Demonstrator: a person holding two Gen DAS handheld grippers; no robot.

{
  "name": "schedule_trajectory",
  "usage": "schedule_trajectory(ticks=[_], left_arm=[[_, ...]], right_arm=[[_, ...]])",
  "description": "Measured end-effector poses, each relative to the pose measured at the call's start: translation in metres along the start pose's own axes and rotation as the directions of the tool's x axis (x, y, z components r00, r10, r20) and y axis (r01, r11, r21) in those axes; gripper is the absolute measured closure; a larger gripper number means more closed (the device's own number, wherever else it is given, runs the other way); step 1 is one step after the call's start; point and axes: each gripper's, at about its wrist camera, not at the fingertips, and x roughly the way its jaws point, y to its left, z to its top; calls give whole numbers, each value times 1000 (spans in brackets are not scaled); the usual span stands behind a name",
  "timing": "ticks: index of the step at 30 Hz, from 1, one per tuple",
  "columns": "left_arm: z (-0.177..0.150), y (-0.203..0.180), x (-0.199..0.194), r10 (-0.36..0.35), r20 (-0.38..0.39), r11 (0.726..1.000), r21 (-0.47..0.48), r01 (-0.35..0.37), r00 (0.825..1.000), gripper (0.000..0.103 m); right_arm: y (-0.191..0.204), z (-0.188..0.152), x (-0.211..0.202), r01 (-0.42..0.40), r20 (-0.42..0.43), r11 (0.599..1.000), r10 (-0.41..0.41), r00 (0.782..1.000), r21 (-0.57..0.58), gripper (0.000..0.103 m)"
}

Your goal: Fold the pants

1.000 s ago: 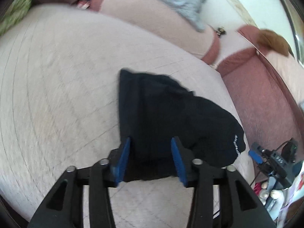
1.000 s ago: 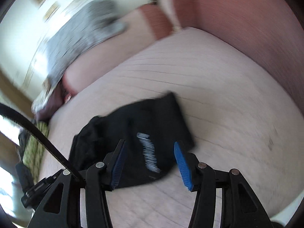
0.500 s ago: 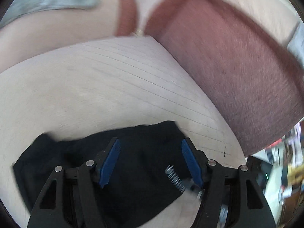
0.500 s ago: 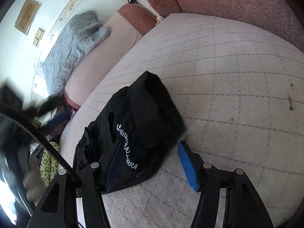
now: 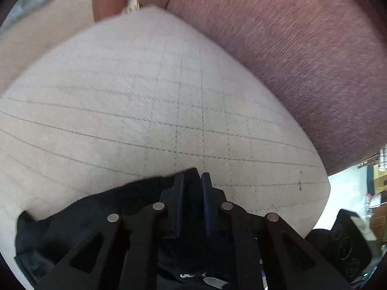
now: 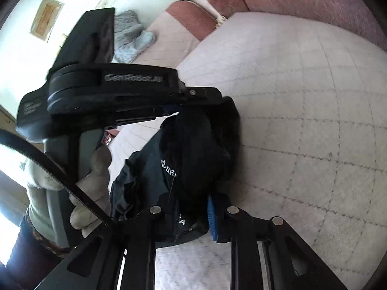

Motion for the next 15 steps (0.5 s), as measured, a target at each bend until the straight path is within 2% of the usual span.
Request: schedule_trajectory(ticks=[4, 8, 12, 15], left_arm=[[-20, 17, -47, -35, 89, 998, -49, 39, 995, 90], [-57, 63, -101, -58, 203, 982, -163, 92, 977, 90], [-112, 126, -147, -76, 329, 931, -316, 185, 941, 90], [-161, 176, -162, -70, 401, 867, -429, 254, 914, 90]], right_arm=[[43, -4, -11, -42, 13, 991, 44, 999, -124, 83], [89, -13, -1, -92, -33, 975, 87, 996, -201, 84], [140, -26, 22, -109, -94, 945, 84, 992, -307, 84], [177, -43, 53, -109, -154, 915, 51, 987, -389, 84]])
